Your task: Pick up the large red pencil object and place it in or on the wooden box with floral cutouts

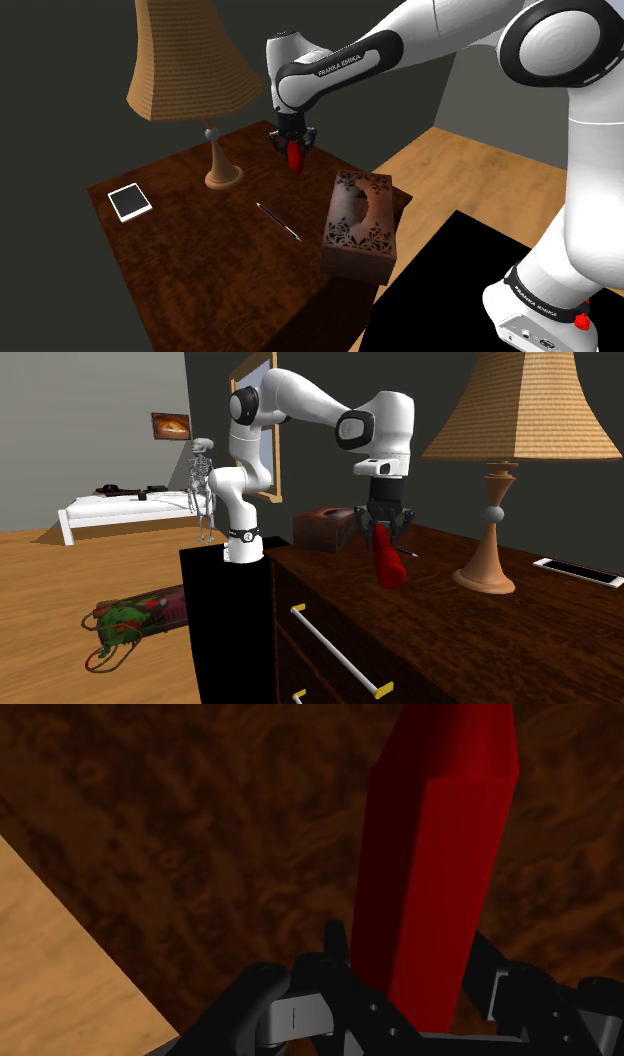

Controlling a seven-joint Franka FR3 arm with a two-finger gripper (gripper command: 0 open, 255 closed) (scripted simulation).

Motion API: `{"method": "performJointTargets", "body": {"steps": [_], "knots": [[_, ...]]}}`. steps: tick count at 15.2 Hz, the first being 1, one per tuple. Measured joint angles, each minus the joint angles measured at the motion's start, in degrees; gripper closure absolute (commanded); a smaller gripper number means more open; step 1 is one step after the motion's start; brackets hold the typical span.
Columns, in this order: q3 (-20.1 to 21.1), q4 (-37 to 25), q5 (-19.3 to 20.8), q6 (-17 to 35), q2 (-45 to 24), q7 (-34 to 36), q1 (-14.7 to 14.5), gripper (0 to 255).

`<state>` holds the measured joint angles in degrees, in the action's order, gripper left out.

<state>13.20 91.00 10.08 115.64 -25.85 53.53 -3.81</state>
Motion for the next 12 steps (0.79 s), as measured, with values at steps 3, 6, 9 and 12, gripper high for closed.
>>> {"method": "performJointTargets", "body": {"steps": [3,6,9,12], "knots": [[0.11,-1.21,-0.27,-1.93,0.74,-0.3,0.05,255],[0.22,-2.24,-0.56,-3.8,1.63,-0.58,0.12,255],[0.32,-4.23,-0.71,-6.0,1.84,-0.72,-0.03,255],[0.4,-6.05,-0.87,-8.14,2.19,-0.92,-0.11,255]]}}
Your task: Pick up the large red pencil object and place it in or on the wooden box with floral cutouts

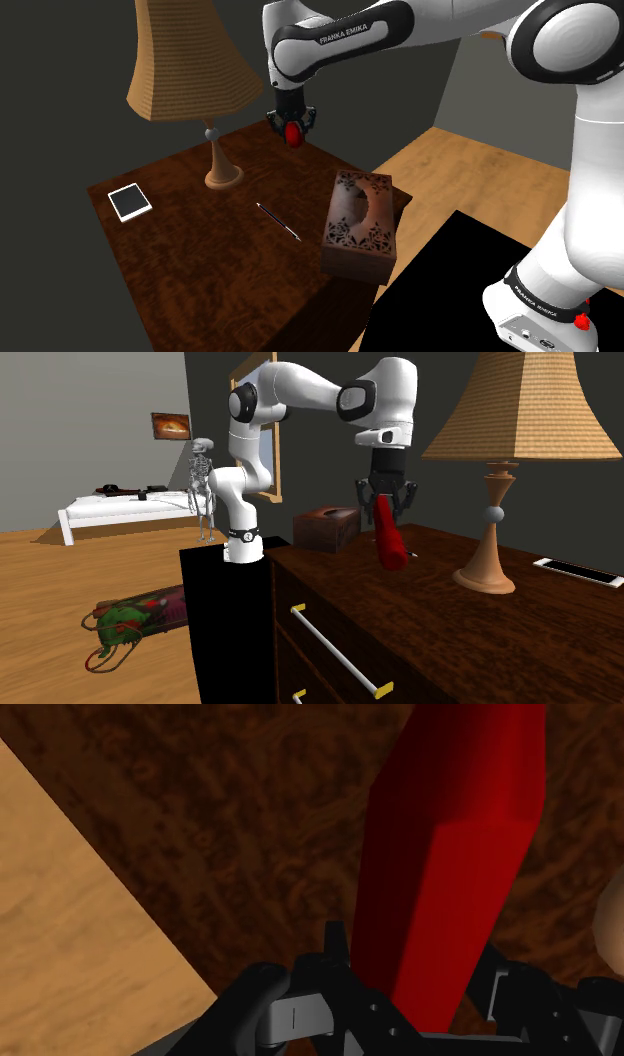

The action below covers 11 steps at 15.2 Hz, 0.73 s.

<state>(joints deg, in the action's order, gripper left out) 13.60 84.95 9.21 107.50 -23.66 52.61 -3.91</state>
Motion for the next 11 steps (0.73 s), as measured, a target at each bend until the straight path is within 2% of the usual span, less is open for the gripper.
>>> {"method": "performJointTargets", "body": {"steps": [9,11], "knots": [[0.15,-6.04,-0.34,-6.57,0.58,-0.68,-0.22,255],[0.43,-2.22,-0.86,-5.47,3.33,-0.32,-0.04,255]]}}
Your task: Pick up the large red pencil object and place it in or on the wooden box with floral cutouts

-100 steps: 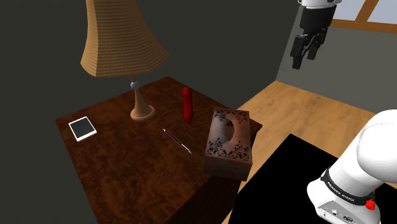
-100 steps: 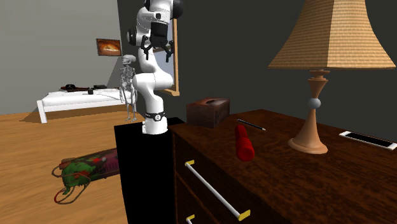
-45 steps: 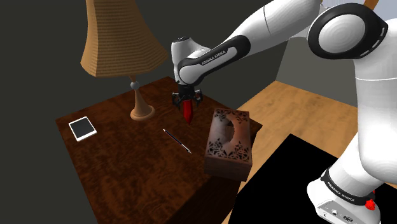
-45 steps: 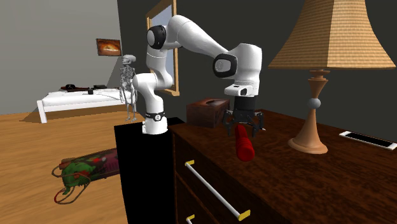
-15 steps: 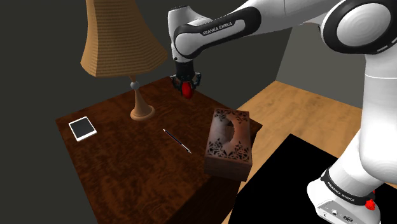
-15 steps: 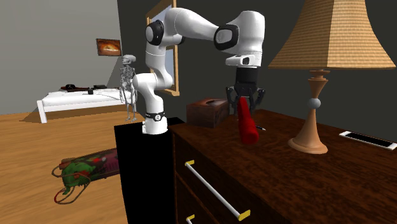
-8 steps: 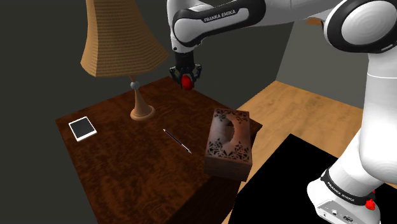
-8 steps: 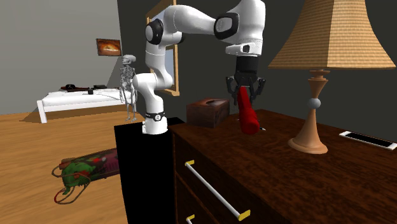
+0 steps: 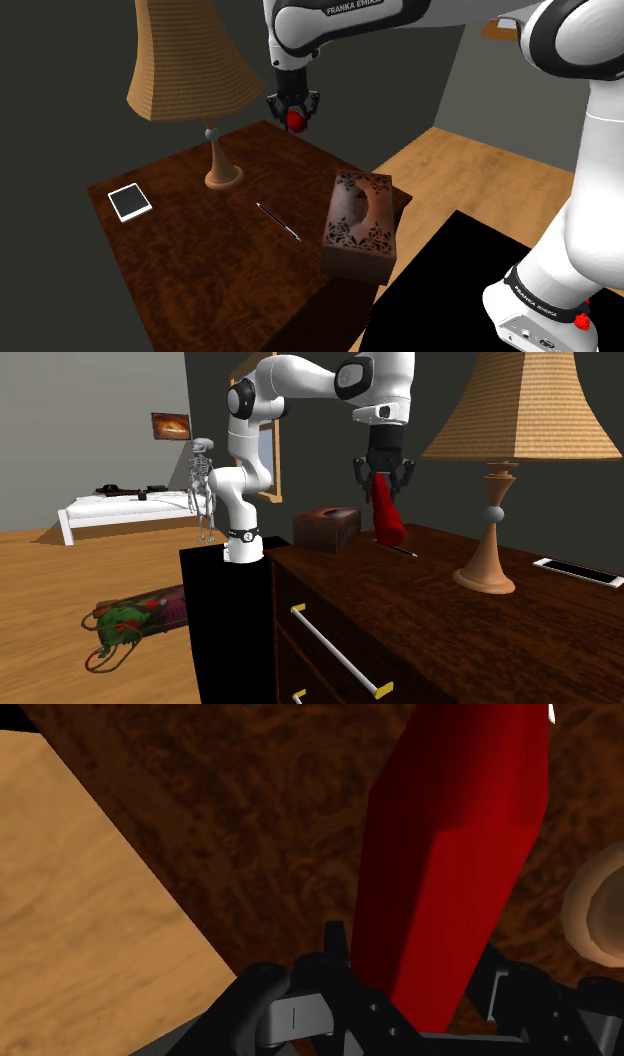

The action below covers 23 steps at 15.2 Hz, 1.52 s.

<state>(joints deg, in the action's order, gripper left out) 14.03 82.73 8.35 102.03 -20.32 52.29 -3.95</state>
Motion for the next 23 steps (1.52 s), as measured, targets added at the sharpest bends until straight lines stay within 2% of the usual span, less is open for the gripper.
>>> {"method": "performJointTargets", "body": {"steps": [11,19,23], "knots": [[2.64,30.35,-5.93,7.07,23.85,3.26,-0.88,255],[4.33,46.94,-11.65,7.1,40.98,5.32,-4.24,255],[5.32,52.43,-13.88,6.96,46.8,6.75,-6.23,255]]}}
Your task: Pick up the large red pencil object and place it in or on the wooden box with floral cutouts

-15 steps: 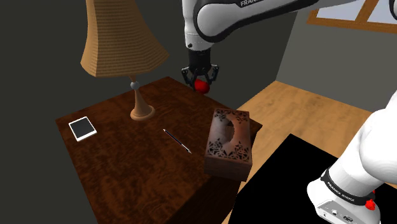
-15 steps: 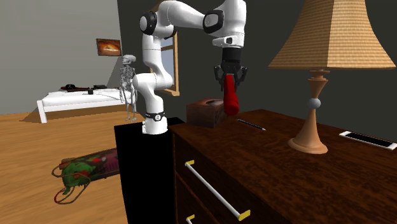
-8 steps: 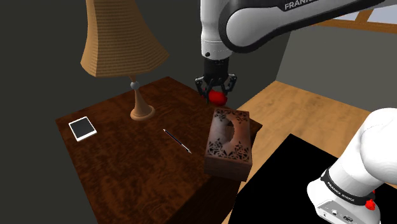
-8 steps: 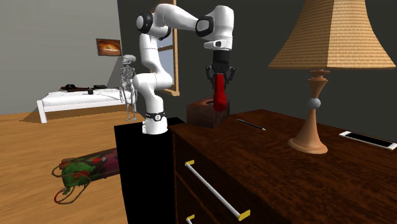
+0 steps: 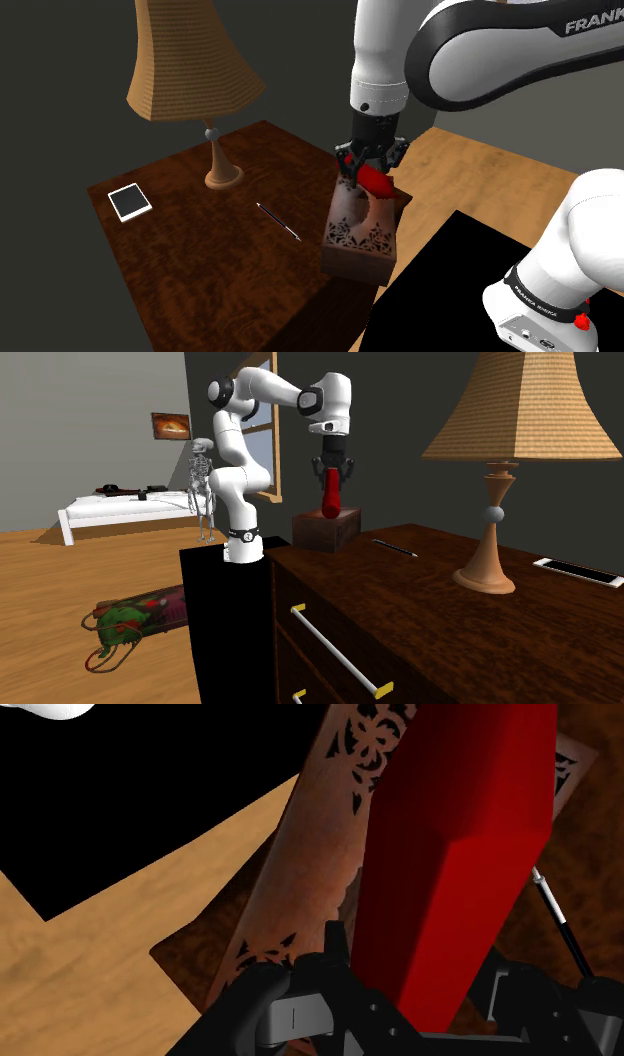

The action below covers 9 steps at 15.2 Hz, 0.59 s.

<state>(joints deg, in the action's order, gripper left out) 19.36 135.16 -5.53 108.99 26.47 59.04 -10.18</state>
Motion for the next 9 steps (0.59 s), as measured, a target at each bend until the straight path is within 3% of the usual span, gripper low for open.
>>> {"method": "performJointTargets", "body": {"steps": [9], "knots": [[1.1,5.92,-0.49,6.89,-1.04,0.71,-0.35,255]]}}
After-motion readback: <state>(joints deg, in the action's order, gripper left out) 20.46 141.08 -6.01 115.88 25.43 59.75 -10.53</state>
